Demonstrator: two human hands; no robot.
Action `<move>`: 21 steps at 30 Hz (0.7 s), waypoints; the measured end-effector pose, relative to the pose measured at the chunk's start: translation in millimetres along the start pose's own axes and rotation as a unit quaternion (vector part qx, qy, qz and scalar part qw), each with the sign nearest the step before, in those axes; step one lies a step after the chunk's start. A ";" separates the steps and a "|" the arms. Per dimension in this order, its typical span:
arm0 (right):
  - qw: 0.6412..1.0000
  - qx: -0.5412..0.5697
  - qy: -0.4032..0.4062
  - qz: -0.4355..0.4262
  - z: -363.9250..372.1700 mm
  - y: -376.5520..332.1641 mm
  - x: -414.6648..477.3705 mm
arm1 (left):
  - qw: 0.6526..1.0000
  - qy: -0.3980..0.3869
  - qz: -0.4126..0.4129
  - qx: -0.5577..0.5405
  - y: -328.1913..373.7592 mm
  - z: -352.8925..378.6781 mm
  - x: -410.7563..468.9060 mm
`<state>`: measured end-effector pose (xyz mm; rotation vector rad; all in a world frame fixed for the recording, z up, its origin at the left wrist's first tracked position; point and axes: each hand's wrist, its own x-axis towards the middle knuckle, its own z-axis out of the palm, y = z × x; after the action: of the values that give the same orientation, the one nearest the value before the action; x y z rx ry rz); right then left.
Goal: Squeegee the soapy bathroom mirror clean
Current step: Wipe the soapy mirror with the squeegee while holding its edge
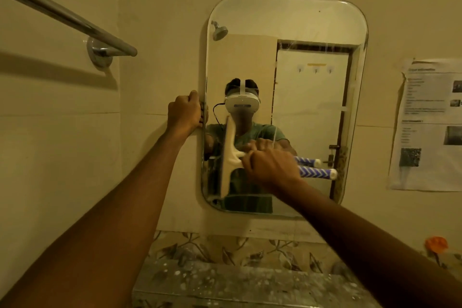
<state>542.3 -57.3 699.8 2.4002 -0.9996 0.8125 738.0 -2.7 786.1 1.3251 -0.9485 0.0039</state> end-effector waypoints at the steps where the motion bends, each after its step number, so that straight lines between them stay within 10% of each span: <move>1: 1.000 -0.001 -0.007 0.006 -1.4 16.7 -5.7 | 1.000 -0.002 0.001 0.000 -0.9 0.2 -0.4; 21: 0.999 -0.016 -0.028 -0.011 22.3 -17.8 -29.0 | 1.000 0.002 -0.007 0.002 -10.8 0.1 -14.0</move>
<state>546.7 -43.8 661.7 2.4154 -0.9993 0.7200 734.4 1.0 769.2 1.3345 -0.9362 -0.0012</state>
